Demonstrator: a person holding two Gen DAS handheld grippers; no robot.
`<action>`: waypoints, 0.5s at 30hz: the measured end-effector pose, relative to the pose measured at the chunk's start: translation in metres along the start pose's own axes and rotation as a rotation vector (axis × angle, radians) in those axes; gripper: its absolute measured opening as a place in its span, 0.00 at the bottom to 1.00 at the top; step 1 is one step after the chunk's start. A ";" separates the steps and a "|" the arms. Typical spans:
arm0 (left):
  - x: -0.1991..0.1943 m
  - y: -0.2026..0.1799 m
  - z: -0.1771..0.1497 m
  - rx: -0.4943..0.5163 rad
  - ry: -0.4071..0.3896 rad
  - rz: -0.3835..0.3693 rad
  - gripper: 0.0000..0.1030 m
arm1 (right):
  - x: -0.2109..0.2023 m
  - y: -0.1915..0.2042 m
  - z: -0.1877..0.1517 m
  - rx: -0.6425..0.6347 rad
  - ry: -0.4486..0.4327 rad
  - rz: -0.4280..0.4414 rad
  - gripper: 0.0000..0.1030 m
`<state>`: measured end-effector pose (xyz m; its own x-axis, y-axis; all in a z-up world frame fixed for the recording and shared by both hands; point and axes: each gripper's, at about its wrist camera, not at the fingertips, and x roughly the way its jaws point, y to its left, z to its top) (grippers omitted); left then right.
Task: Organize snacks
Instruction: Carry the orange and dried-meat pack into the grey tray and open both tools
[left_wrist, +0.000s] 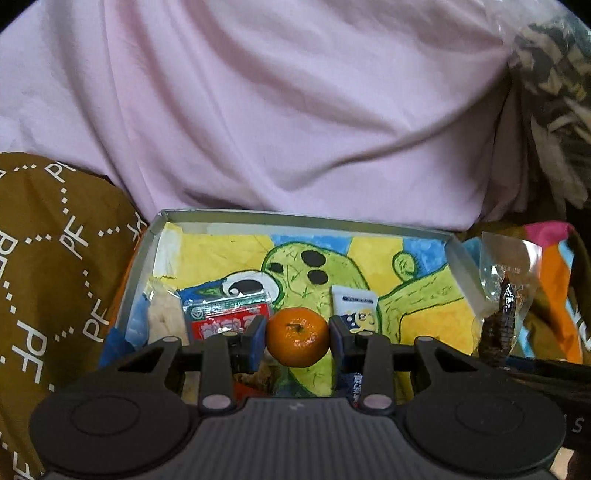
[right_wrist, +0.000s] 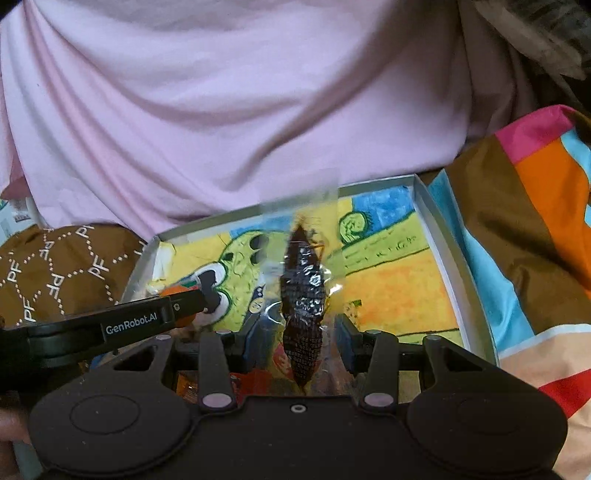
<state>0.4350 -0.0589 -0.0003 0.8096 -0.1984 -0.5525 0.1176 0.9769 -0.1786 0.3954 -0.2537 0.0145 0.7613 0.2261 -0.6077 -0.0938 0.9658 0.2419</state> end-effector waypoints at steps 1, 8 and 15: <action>0.002 -0.001 -0.001 0.006 0.009 0.010 0.39 | 0.000 0.000 -0.001 0.000 0.001 -0.001 0.43; 0.009 0.000 -0.005 0.013 0.044 0.035 0.39 | -0.001 0.001 -0.001 -0.006 -0.004 -0.002 0.44; -0.001 0.002 0.001 -0.003 0.002 0.040 0.66 | -0.008 -0.004 -0.002 -0.008 -0.038 -0.019 0.61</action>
<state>0.4350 -0.0562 0.0013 0.8122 -0.1590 -0.5613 0.0828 0.9838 -0.1588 0.3877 -0.2590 0.0168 0.7868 0.2032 -0.5827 -0.0846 0.9708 0.2244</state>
